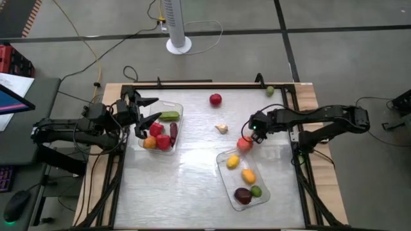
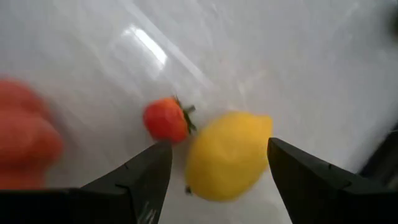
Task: Sort produce into baskets
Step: Put the yellow lemon into the right transparent bin
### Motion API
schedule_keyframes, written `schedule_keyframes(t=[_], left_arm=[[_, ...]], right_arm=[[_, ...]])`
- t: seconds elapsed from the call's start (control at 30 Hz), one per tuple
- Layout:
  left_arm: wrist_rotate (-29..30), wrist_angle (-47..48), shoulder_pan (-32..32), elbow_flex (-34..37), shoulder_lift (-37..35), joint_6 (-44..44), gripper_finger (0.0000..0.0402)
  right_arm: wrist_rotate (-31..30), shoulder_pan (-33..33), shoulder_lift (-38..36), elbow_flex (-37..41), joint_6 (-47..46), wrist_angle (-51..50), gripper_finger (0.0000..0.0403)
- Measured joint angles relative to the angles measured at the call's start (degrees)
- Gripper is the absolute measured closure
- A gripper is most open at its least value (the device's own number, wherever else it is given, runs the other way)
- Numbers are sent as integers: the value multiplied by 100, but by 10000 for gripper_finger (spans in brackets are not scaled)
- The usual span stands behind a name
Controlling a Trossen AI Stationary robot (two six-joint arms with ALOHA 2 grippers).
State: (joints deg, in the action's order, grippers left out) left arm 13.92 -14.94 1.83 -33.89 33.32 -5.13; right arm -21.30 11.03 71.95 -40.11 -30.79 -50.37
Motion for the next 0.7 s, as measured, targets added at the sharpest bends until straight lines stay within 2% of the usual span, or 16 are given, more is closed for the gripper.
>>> schedule_keyframes(t=[0.13,0.23,0.7], left_arm=[[-1,0,0,0,0,-12,136],[-1,2,0,0,0,-17,136],[-1,10,1,0,1,23,136]], right_arm=[[42,286,-89,78,-208,-17,111],[362,374,-119,119,-259,9,111],[647,443,-116,704,-478,438,117]])
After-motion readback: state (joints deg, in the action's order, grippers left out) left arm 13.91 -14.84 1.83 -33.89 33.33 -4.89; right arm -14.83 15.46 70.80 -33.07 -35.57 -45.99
